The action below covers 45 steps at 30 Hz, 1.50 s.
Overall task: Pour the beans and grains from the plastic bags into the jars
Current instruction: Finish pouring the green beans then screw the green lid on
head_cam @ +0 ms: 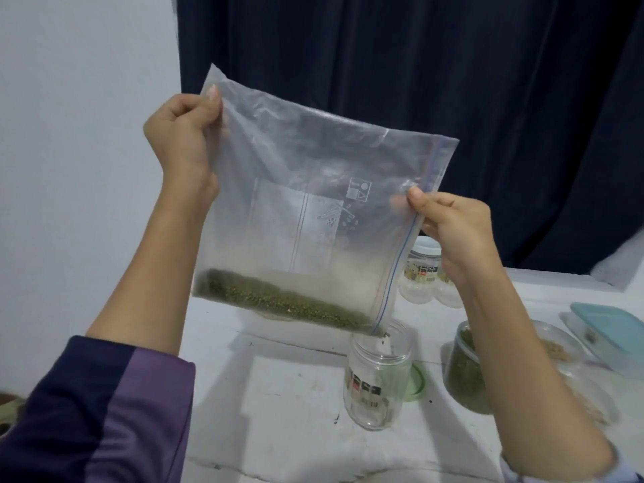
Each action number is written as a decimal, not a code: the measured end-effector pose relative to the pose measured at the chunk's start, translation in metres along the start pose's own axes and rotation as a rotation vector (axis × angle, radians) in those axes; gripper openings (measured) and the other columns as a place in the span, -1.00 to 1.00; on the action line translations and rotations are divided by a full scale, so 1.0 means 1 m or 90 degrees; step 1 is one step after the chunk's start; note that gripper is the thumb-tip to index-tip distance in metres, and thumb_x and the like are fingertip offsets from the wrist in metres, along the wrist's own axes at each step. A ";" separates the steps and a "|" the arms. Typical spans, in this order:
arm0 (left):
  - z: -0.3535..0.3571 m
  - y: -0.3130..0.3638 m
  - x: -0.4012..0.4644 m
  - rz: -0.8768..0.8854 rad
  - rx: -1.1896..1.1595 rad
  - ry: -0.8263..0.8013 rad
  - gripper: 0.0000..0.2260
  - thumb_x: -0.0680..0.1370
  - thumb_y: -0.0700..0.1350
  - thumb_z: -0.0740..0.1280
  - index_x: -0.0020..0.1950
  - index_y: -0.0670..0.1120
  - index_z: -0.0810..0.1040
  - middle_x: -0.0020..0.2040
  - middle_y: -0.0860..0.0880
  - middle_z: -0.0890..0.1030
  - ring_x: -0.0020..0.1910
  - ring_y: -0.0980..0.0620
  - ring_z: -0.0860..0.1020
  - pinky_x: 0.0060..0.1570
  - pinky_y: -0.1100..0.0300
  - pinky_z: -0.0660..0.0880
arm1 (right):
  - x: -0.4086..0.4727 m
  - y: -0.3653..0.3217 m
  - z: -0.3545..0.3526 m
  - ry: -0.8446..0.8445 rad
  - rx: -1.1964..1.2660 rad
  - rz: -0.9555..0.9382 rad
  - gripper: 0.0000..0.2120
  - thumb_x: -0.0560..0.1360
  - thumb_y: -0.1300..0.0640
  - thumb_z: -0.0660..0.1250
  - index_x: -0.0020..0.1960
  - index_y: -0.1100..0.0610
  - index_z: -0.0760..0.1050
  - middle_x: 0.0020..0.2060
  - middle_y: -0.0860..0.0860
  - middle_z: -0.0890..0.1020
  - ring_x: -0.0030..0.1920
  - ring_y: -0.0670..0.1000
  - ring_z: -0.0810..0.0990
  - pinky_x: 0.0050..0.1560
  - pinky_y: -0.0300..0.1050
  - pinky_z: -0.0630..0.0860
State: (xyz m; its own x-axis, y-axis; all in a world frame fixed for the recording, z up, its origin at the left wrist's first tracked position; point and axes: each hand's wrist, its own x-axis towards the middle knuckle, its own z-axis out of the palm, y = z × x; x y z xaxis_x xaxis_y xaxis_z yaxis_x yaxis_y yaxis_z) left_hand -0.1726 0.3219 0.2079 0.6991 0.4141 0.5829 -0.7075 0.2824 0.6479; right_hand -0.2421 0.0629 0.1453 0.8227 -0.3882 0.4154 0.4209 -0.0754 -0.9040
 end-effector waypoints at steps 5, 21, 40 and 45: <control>-0.001 0.000 0.000 0.002 0.005 -0.002 -0.72 0.45 -0.21 0.44 -0.44 -0.08 0.51 -0.45 0.06 0.51 -0.33 0.08 0.47 -0.19 0.24 0.49 | -0.002 -0.002 0.002 0.003 0.007 -0.004 -0.86 0.47 0.10 0.44 -0.26 0.06 0.66 -0.28 -0.08 0.71 -0.05 -0.13 0.66 0.33 0.01 0.44; -0.010 -0.001 0.006 -0.008 -0.022 0.021 -0.71 0.45 -0.23 0.45 -0.44 -0.09 0.49 -0.42 0.04 0.50 -0.34 0.07 0.48 -0.19 0.25 0.51 | -0.002 -0.009 0.011 -0.020 -0.006 -0.013 -0.86 0.48 0.09 0.42 -0.25 0.05 0.65 -0.31 -0.14 0.70 -0.11 -0.24 0.64 0.34 -0.02 0.42; -0.017 -0.005 0.009 -0.009 -0.019 0.015 -0.70 0.44 -0.21 0.45 -0.48 -0.06 0.50 -0.44 0.06 0.49 -0.34 0.08 0.46 -0.22 0.25 0.47 | -0.002 -0.009 0.016 -0.009 -0.009 0.000 -0.86 0.47 0.08 0.43 -0.24 0.08 0.65 -0.32 -0.14 0.69 -0.11 -0.24 0.64 0.34 -0.03 0.42; -0.016 -0.004 0.008 -0.007 -0.014 0.011 -0.69 0.44 -0.20 0.46 -0.48 -0.05 0.50 -0.45 0.07 0.49 -0.34 0.09 0.46 -0.21 0.25 0.47 | -0.002 -0.008 0.015 -0.001 -0.011 0.005 -0.87 0.47 0.08 0.44 -0.22 0.10 0.65 -0.33 -0.14 0.69 -0.16 -0.27 0.62 0.32 -0.07 0.43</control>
State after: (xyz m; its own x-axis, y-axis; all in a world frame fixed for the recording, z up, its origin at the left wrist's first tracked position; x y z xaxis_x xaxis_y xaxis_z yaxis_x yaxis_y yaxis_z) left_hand -0.1658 0.3377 0.2024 0.7054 0.4259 0.5666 -0.7017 0.3068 0.6431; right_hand -0.2411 0.0779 0.1536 0.8261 -0.3878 0.4088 0.4084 -0.0878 -0.9086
